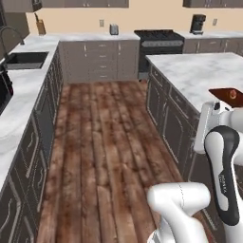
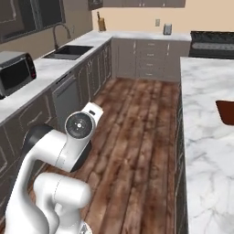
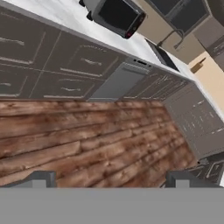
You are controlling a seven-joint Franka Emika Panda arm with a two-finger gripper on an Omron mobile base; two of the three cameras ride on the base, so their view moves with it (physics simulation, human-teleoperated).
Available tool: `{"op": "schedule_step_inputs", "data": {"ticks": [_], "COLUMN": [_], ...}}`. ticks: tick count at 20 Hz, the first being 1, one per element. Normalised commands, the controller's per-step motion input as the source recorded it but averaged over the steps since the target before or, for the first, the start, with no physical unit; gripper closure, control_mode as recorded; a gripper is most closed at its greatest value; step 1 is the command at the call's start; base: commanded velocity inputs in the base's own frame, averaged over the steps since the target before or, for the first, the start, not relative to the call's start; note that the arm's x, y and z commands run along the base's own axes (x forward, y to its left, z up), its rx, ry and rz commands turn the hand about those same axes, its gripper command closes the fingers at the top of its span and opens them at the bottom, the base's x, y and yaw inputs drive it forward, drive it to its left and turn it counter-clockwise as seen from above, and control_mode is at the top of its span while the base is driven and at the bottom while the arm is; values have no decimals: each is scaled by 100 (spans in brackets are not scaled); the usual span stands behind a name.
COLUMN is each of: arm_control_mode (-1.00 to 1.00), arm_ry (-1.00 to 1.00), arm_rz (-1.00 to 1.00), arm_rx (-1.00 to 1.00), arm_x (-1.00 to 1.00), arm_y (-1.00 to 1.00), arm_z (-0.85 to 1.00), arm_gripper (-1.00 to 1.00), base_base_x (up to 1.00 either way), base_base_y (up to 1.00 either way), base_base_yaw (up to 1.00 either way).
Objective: Take the cake and donut from the fridge and place them on the empty tray on the dining counter.
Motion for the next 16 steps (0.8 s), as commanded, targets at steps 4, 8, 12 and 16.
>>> {"op": "schedule_step_inputs", "data": {"ticks": [4,8,12,16], "arm_control_mode": [100,100,100,100], "arm_ry": [0,0,0,0], "arm_rz": [0,0,0,0], "arm_rx": [0,0,0,0], "arm_x": [0,0,0,0], "arm_y": [0,0,0,0], "arm_z": [0,0,0,0], "arm_gripper": [-100,-100,-100,-100], "base_base_x": [100,100,100,100], "base_base_y": [12,7,2,0], "base_base_yaw": [0,0,0,0]}}
